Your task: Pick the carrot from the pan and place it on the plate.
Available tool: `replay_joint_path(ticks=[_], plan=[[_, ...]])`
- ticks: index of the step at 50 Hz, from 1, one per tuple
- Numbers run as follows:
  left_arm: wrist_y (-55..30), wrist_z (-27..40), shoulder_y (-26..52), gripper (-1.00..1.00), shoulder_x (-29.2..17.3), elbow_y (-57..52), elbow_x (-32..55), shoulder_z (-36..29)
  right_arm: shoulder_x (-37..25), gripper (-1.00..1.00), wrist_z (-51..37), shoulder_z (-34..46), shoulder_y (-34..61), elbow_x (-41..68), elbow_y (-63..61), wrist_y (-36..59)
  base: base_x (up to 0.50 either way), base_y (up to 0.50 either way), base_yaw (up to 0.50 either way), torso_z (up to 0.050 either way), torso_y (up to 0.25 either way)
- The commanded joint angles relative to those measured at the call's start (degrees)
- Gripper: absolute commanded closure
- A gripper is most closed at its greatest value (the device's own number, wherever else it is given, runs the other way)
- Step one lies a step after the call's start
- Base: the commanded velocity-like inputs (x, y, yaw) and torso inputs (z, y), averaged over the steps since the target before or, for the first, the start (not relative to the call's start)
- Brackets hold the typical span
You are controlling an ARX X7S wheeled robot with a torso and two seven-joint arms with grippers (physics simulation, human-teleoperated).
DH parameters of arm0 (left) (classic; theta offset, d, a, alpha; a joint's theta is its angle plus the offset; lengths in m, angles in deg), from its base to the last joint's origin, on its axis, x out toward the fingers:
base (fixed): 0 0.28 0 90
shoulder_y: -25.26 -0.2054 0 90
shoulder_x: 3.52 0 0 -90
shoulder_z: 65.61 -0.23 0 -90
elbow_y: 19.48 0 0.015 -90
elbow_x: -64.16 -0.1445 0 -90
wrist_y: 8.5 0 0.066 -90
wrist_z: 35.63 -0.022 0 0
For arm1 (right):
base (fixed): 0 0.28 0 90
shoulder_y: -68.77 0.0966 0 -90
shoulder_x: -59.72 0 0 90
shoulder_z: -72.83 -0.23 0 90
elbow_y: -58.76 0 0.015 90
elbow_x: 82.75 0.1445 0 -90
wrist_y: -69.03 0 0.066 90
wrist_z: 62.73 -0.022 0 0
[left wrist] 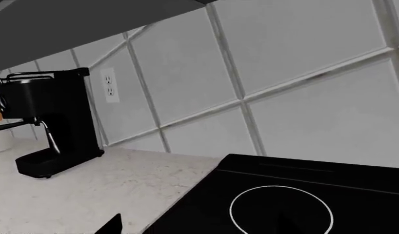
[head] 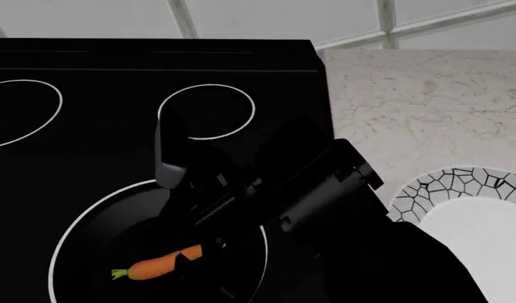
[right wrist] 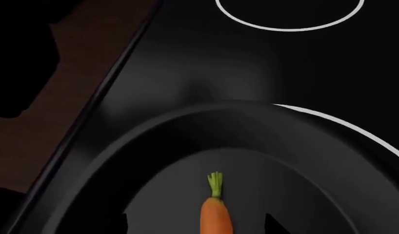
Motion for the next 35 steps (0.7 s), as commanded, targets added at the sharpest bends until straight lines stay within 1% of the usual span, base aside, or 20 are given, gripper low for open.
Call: replay_joint_path(ticks=[1,5,12,23,35], plan=[[0.28,0.77,-1.31,-1.0,0.88,-1.04,1.33,2.4,1.12,-1.0,-0.05,3.51,-0.31,4.84,-0.47,-1.68,0.0,0.0,0.0,0.0,0.0],[0.2,1.21,-1.12,-1.0,0.86,-0.7,1.64,1.92,1.13,-1.0,-0.11,4.83,-0.47,6.22,-0.15,-2.05,0.0,0.0,0.0,0.0,0.0],[1.55,2.65,-1.73,-1.0,1.28,0.14,3.92,3.18,1.13,-1.0,-0.58,6.49,-0.89,7.3,0.12,-2.48,0.0,0.0,0.0,0.0,0.0],[2.02,3.91,-2.6,-1.0,1.07,0.19,5.64,3.86,1.13,-1.0,-1.12,7.52,-1.1,7.9,-0.05,-2.42,0.0,0.0,0.0,0.0,0.0],[0.21,3.78,-2.86,-1.0,-0.21,-0.97,5.56,3.69,1.13,-1.0,-1.37,8.0,-1.78,7.76,-1.0,-2.33,0.0,0.0,0.0,0.0,0.0]])
